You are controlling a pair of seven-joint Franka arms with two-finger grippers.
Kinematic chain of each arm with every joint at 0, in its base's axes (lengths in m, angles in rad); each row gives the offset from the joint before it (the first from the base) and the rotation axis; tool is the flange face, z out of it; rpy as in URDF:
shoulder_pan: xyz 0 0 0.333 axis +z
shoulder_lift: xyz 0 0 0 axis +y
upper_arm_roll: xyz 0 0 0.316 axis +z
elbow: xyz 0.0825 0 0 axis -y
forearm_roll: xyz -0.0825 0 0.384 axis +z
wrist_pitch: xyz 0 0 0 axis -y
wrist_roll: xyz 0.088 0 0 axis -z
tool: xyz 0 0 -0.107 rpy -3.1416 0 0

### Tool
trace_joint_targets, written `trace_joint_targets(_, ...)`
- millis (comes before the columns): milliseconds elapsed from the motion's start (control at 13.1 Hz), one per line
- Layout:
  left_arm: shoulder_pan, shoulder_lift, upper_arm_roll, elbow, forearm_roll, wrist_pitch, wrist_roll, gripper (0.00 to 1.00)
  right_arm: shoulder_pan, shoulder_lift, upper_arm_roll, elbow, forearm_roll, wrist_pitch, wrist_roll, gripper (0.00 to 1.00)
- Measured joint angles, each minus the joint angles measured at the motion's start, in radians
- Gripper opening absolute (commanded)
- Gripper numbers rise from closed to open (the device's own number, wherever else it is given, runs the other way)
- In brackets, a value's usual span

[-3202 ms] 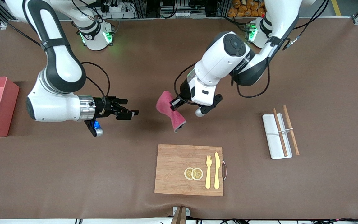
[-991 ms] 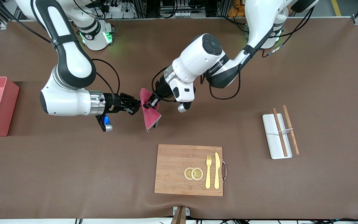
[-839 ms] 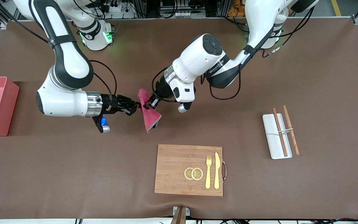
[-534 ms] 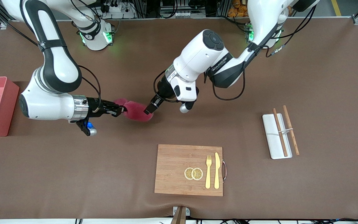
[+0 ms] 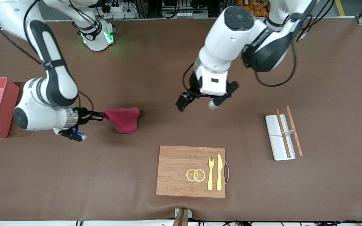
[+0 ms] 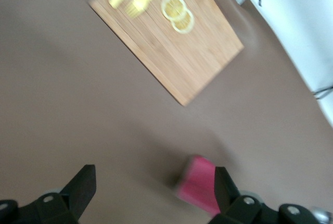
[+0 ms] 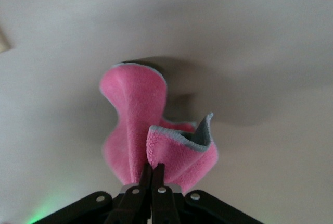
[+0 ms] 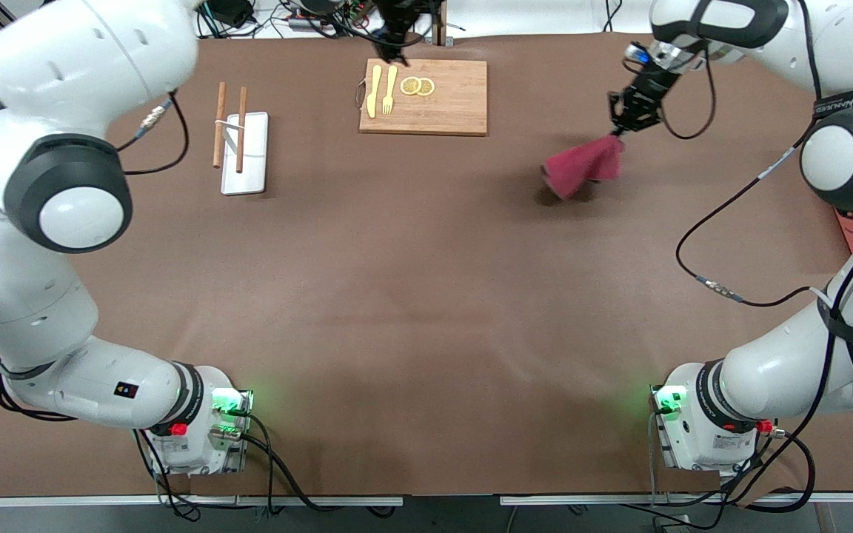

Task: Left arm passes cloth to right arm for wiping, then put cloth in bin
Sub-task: 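Pull the cloth away with the right gripper while the left gripper releases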

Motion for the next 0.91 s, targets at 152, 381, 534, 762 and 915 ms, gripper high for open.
trace_joint_targets(152,0.055,-0.038,0.002,0.000,0.000,-0.108,0.135,1.00,-0.101,0.027,-0.004,0.000,-0.091,0.000,-0.117,0.00)
trace_joint_targets(381,0.171,-0.088,0.003,0.001,0.000,-0.209,0.348,1.00,-0.257,0.047,-0.006,-0.001,-0.215,0.005,-0.304,0.00)
trace_joint_targets(534,0.245,-0.114,0.003,0.001,-0.001,-0.272,0.489,1.00,-0.363,0.060,-0.006,-0.001,-0.294,0.046,-0.443,0.00)
trace_joint_targets(762,0.331,-0.150,0.003,0.001,-0.001,-0.354,0.693,1.00,-0.507,0.075,-0.006,0.001,-0.394,0.110,-0.626,0.00)
trace_joint_targets(915,0.372,-0.168,0.003,0.001,-0.001,-0.403,0.789,1.00,-0.576,0.073,-0.006,0.014,-0.478,0.166,-0.717,0.00)
